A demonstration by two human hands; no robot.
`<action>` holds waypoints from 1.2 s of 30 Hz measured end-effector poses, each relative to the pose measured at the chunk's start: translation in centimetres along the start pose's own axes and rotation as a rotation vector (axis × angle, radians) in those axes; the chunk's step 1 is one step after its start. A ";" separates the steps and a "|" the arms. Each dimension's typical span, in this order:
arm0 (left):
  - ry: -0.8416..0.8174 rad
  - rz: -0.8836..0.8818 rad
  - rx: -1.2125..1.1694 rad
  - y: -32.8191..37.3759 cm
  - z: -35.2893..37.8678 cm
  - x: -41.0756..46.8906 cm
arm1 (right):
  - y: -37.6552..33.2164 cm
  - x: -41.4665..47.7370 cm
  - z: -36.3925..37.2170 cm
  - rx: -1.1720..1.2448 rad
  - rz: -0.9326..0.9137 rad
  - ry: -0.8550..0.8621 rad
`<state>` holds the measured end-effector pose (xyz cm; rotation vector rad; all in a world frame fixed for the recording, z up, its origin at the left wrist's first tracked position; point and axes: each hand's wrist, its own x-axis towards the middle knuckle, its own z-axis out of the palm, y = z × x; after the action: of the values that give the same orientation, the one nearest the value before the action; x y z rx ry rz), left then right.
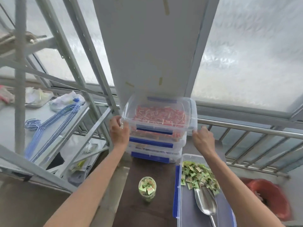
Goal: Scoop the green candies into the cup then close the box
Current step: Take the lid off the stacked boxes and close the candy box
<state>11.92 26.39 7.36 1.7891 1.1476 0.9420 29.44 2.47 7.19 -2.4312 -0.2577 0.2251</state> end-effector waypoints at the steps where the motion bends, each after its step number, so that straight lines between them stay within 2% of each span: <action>1: 0.003 -0.019 0.017 0.5 -0.1 1.3 | -1.4 0.7 0.1 0.039 -0.015 0.015; 3: -0.055 -0.064 0.081 0.4 0.2 3.7 | -3.1 2.1 1.0 0.090 -0.032 0.030; 9: -0.388 -0.226 0.218 -1.8 1.8 7.0 | -4.0 3.4 3.2 0.105 0.074 -0.016; 16: -0.318 -0.280 0.135 -1.0 1.9 7.8 | -3.8 3.4 2.8 0.170 0.137 0.027; 23: -0.263 -0.282 0.040 1.4 2.6 7.5 | -3.6 3.1 0.7 0.230 0.098 0.123; 30: -0.270 -0.135 0.034 4.3 4.1 4.0 | -0.9 1.6 -2.9 0.276 0.095 0.211; 36: -0.409 0.000 0.076 6.5 6.6 0.5 | 4.6 -1.9 -4.9 0.307 0.222 0.302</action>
<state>20.13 23.60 10.57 1.9289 0.9294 0.5026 29.33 -4.42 8.17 -2.1477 0.1713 -0.0081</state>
